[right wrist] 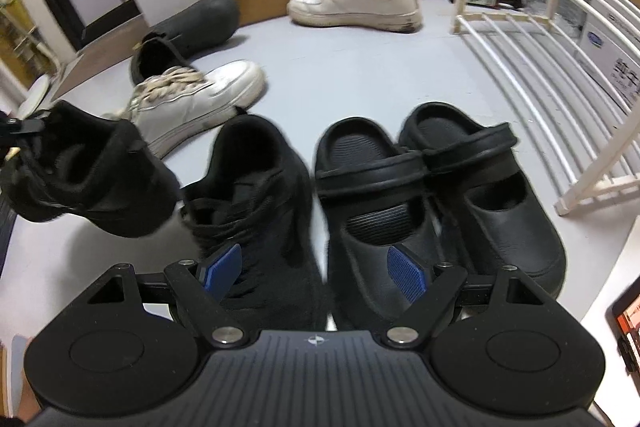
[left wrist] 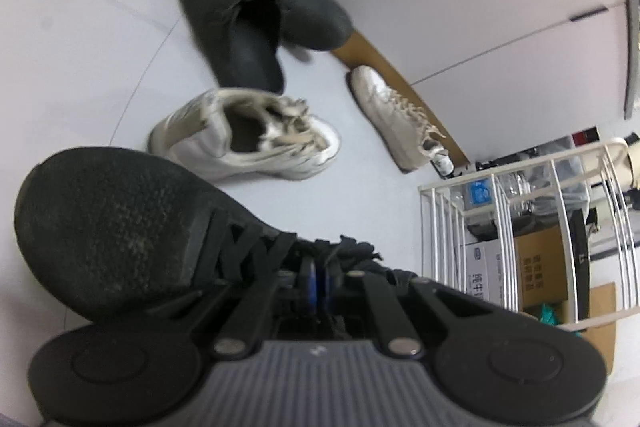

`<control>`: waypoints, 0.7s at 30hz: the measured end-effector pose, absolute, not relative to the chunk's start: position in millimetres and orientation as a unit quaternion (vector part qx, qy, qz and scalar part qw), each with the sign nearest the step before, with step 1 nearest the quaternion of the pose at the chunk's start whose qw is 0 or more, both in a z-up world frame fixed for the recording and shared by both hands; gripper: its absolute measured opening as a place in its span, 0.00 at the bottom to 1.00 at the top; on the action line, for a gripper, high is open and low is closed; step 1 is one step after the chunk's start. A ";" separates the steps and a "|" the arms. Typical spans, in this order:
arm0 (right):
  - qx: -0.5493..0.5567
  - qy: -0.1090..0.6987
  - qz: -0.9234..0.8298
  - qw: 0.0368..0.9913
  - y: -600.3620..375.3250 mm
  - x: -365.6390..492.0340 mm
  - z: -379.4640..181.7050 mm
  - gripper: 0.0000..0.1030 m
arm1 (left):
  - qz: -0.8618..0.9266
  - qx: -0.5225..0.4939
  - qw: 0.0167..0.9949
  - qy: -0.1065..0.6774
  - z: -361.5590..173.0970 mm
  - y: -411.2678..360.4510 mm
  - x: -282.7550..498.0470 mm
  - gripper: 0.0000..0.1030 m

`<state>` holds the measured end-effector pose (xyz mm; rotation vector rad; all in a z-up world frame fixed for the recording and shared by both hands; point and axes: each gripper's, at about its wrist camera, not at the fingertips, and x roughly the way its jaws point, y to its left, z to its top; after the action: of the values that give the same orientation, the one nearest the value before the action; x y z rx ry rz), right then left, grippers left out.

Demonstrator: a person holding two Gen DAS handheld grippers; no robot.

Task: Organize scattered shoes
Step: 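Carry the sneaker with the left tool toward the first black sneaker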

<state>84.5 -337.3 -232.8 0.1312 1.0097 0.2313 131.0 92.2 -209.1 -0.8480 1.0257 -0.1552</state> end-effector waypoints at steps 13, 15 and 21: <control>0.039 0.506 0.192 0.840 -287.6 82.3 -239.3 0.82 | -0.053 -0.403 0.759 0.509 -262.9 90.7 119.7 0.03; 0.032 0.509 0.204 0.836 -281.5 81.4 -240.3 0.82 | -0.045 -0.402 0.760 0.509 -267.7 92.6 118.2 0.03; 0.025 0.519 0.223 0.825 -269.9 76.7 -245.4 0.82 | -0.003 -0.419 0.736 0.532 -292.4 106.7 115.2 0.19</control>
<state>76.7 -269.9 -245.4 0.0532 1.1029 0.4744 115.2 106.7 -292.4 -0.9216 1.1685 -0.0069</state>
